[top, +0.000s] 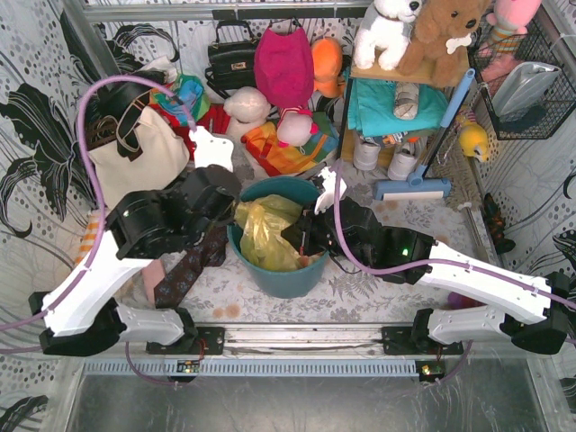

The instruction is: Tie the trash bag

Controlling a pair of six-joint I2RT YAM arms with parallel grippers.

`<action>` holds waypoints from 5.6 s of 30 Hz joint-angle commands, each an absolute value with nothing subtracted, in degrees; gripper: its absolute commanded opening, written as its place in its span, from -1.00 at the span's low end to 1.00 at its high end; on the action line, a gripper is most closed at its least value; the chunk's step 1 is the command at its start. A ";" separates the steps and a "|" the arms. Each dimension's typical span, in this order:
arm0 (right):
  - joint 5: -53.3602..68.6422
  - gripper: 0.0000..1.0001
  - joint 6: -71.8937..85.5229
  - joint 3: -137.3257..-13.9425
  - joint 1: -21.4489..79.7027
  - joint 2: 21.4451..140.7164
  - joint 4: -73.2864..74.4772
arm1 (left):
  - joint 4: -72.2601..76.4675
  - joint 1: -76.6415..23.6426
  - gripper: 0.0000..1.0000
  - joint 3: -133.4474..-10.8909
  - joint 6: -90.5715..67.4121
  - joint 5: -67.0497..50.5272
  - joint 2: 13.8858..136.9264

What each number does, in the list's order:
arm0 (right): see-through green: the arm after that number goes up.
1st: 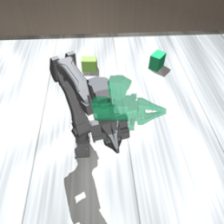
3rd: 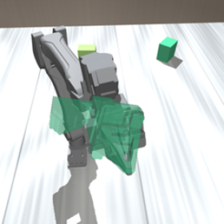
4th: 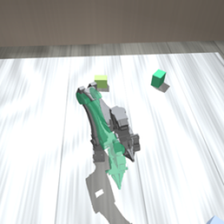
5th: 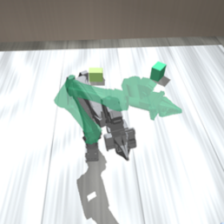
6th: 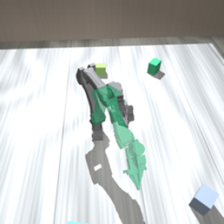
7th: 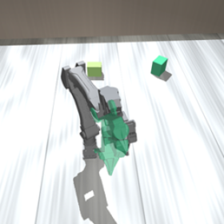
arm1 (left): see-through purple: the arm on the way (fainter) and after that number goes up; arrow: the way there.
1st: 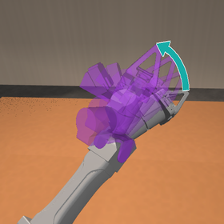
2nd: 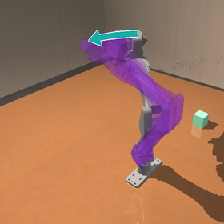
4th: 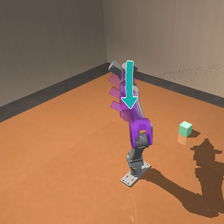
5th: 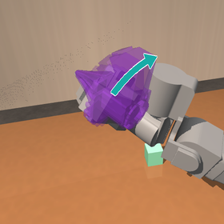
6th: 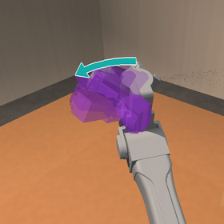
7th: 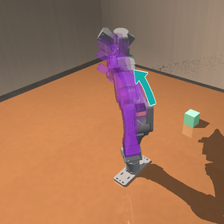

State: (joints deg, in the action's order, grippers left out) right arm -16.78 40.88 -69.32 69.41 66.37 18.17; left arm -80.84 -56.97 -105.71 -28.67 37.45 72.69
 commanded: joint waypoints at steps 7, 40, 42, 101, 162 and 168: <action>-18.37 -1.00 40.51 -70.74 69.59 65.15 20.80 | -61.96 -57.30 -1.00 -100.21 -26.13 41.51 65.00; -17.85 -1.00 40.46 -70.68 69.57 65.22 19.90 | -74.50 -57.30 -0.12 -97.49 -31.56 34.46 66.47; -17.80 -1.00 40.35 -70.74 69.57 65.22 19.73 | -74.15 -57.26 -0.16 -96.86 -31.58 34.13 66.31; -24.66 -0.96 32.71 -71.57 69.59 52.86 30.64 | -65.62 -56.51 -1.00 -85.52 -36.49 45.40 54.99; -5.55 -0.54 34.59 -73.04 68.55 61.85 28.62 | -44.88 -56.58 0.24 -86.05 -22.44 30.80 53.21; -3.78 -0.21 34.79 -73.68 68.55 62.68 29.82 | -45.53 -56.51 0.29 -87.93 -20.12 30.60 55.85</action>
